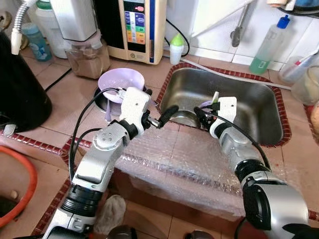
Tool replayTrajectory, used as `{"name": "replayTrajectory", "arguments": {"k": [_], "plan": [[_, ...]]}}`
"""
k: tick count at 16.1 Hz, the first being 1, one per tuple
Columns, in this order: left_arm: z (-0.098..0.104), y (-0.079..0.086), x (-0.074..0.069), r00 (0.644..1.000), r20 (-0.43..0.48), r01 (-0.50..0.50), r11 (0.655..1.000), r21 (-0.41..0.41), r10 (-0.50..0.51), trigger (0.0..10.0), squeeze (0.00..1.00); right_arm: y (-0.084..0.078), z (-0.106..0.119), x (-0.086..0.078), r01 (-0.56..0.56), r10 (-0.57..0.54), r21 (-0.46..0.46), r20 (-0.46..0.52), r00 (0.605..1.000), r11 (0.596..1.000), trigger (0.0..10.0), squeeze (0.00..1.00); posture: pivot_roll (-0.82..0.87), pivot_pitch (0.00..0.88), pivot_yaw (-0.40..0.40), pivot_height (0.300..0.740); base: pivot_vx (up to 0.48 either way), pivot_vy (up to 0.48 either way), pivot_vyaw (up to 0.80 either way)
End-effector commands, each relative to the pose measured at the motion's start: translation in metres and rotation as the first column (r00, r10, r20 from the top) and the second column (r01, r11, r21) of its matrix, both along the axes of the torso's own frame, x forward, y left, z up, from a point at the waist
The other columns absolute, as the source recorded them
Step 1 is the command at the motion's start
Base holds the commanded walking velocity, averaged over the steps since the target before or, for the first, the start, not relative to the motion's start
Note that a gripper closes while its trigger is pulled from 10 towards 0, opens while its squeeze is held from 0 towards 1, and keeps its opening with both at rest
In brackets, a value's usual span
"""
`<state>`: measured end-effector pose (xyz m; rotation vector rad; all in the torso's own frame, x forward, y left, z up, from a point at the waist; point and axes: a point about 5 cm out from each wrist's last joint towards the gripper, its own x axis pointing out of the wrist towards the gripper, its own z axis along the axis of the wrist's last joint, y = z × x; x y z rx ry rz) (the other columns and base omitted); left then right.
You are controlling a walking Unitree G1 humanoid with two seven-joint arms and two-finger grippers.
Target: Kitchen organization
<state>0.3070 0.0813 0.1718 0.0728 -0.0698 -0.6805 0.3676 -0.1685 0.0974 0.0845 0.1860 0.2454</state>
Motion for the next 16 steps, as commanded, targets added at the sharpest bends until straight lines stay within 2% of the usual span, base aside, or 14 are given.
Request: {"name": "replayTrajectory", "arguments": {"k": [1,2,3,4,5,6,7,9,10,11,12,13,15,16], "plan": [[0.002,-0.002,-0.001,1.0,0.015,0.0,1.0,0.005,0.0,10.0,1.0,-0.002,0.002,0.002,-0.018,0.017,-0.081,-0.012,1.0,0.997,10.0,1.0,-0.04,0.004,0.005,0.74,0.0,0.0,0.0],[0.002,-0.002,-0.001,1.0,0.015,0.0,1.0,0.004,0.0,10.0,1.0,0.0,0.0,0.0,-0.059,0.056,-0.131,-0.023,0.998,0.99,10.0,1.0,-0.04,0.003,0.003,0.74,0.0,0.0,0.0],[0.002,-0.002,-0.001,1.0,0.017,0.0,1.0,0.006,0.0,10.0,1.0,0.007,-0.004,-0.003,-0.18,0.175,-0.244,-0.042,0.984,0.953,10.0,1.0,-0.04,0.003,0.003,0.74,0.0,0.0,0.0],[0.003,-0.001,0.0,1.0,0.02,-0.006,1.0,0.005,0.006,10.0,1.0,0.008,0.0,-0.002,-0.205,0.213,-0.343,-0.014,0.977,0.917,10.0,1.0,-0.04,0.003,0.003,0.74,0.0,0.0,0.0],[0.003,-0.001,0.001,1.0,0.023,-0.01,1.0,0.003,0.01,10.0,1.0,0.007,0.002,-0.002,-0.245,0.273,-0.494,-0.017,0.962,0.834,10.0,1.0,-0.04,0.0,0.001,0.74,0.0,0.0,0.0],[0.003,-0.001,0.001,1.0,0.026,-0.012,1.0,0.004,0.011,10.0,1.0,0.007,0.001,-0.003,-0.284,0.322,-0.593,-0.043,0.946,0.754,10.0,1.0,-0.04,0.0,0.002,0.74,0.0,0.0,0.0],[0.004,-0.002,0.002,0.999,0.033,-0.011,1.0,0.008,0.011,10.0,1.0,0.003,0.0,-0.004,-0.336,0.373,-0.715,-0.114,0.921,0.613,10.0,1.0,-0.04,0.0,0.002,0.74,0.0,0.0,0.0],[0.005,-0.003,0.002,0.999,0.037,-0.01,1.0,0.011,0.009,10.0,1.0,-0.003,0.001,-0.004,-0.355,0.381,-0.757,-0.152,0.912,0.548,10.0,1.0,-0.04,0.0,0.002,0.74,0.0,0.0,0.0],[0.005,-0.003,0.002,0.999,0.038,-0.009,1.0,0.013,0.009,10.0,1.0,-0.006,0.002,-0.004,-0.324,0.362,-0.758,-0.125,0.924,0.566,10.0,1.0,-0.05,0.0,0.003,0.74,0.0,0.0,0.0],[0.005,-0.003,0.002,0.999,0.043,-0.009,1.0,0.016,0.008,10.0,1.0,-0.009,0.005,-0.002,-0.27,0.314,-0.731,-0.081,0.946,0.627,10.0,1.0,-0.05,0.0,0.003,0.74,0.0,0.0,0.0],[0.005,-0.003,0.002,0.999,0.044,-0.01,1.0,0.018,0.009,10.0,1.0,-0.008,0.001,-0.004,-0.309,0.312,-0.653,-0.116,0.943,0.692,10.0,1.0,-0.05,0.0,0.003,0.74,0.0,0.0,0.0],[0.005,-0.003,0.003,0.999,0.045,-0.019,1.0,0.017,0.018,10.0,1.0,-0.009,0.002,-0.003,-0.285,0.292,-0.645,-0.099,0.951,0.709,10.0,1.0,-0.05,0.0,0.003,0.74,0.0,0.0,0.0],[0.007,0.001,0.006,0.996,0.061,-0.064,0.998,0.014,0.063,10.0,1.0,-0.014,0.019,0.005,-0.108,0.166,-0.565,0.053,0.985,0.818,10.0,1.0,-0.05,0.0,0.003,0.74,0.0,0.0,0.0],[0.009,0.004,0.009,0.993,0.072,-0.09,0.996,0.008,0.089,10.0,1.0,-0.012,0.025,0.006,-0.075,0.145,-0.496,0.105,0.984,0.865,10.0,1.0,-0.05,0.0,0.005,0.74,0.0,0.0,0.0]]}}
